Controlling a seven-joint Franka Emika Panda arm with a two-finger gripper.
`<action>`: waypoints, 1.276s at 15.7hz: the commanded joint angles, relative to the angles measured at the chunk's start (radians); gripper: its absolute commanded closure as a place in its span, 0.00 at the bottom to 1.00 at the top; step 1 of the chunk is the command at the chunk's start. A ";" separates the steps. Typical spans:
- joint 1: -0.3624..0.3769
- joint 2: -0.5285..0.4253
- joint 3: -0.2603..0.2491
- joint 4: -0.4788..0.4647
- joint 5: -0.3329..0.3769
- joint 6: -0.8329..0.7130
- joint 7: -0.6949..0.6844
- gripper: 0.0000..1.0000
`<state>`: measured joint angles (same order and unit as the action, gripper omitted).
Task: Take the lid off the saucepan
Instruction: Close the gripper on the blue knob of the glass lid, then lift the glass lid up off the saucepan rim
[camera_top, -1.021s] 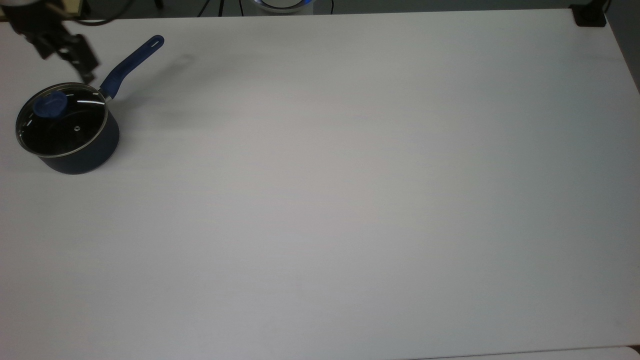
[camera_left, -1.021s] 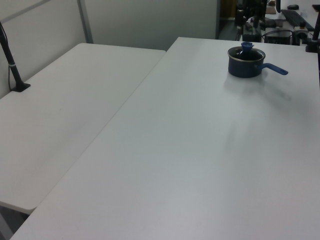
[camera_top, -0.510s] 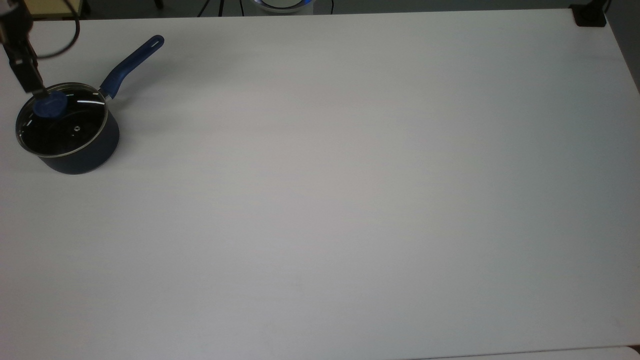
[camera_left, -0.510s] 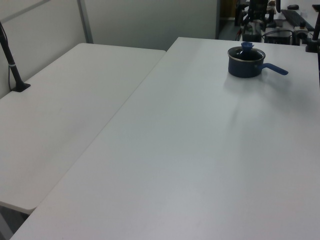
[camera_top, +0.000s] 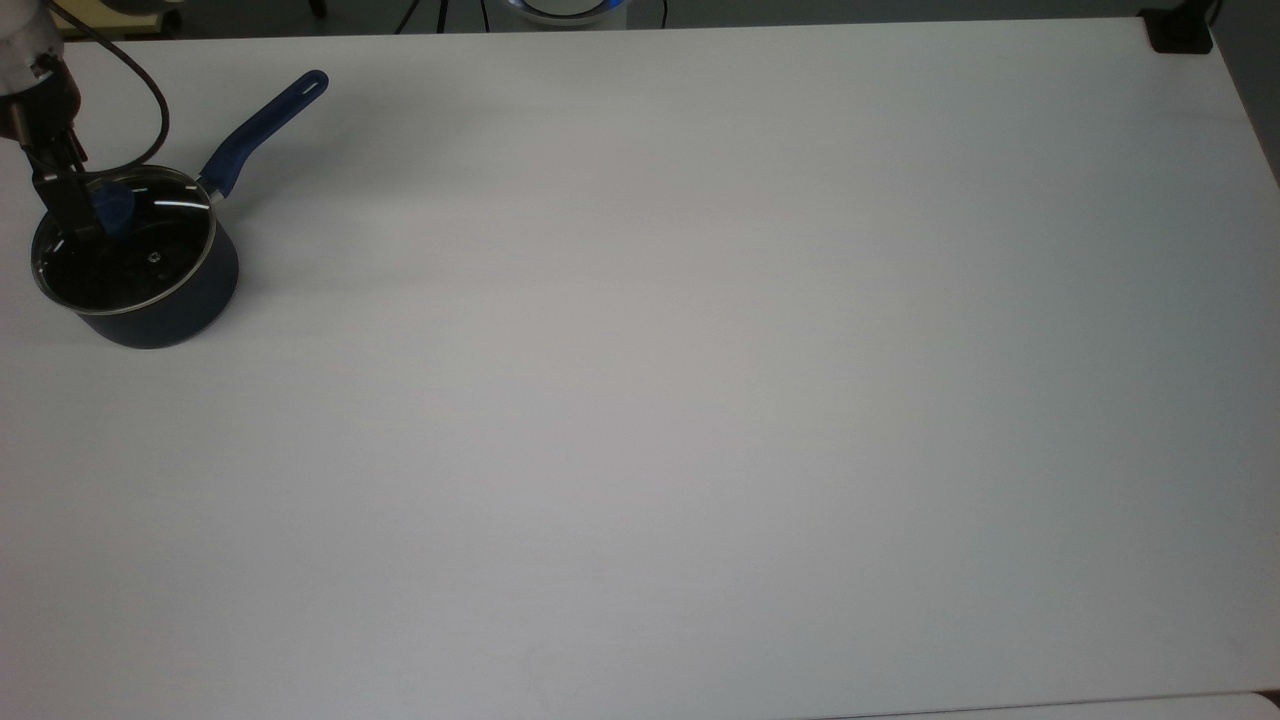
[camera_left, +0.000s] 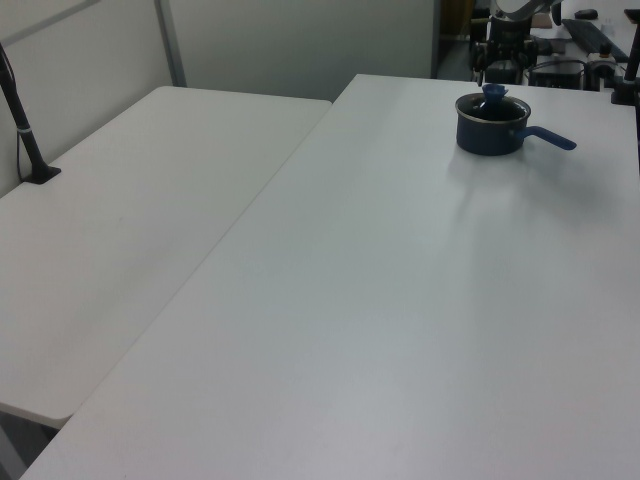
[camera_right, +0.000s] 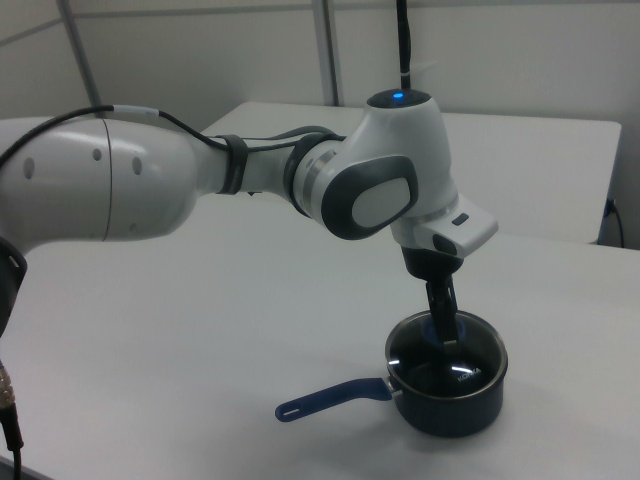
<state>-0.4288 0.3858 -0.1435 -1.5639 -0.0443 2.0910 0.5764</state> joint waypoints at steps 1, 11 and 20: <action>0.013 0.011 -0.004 -0.015 0.015 0.040 0.014 0.10; 0.013 0.009 0.002 -0.019 0.020 0.051 -0.044 0.55; 0.145 -0.106 0.050 -0.019 0.004 -0.138 -0.269 0.56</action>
<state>-0.3762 0.3553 -0.0997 -1.5566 -0.0442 2.0404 0.4069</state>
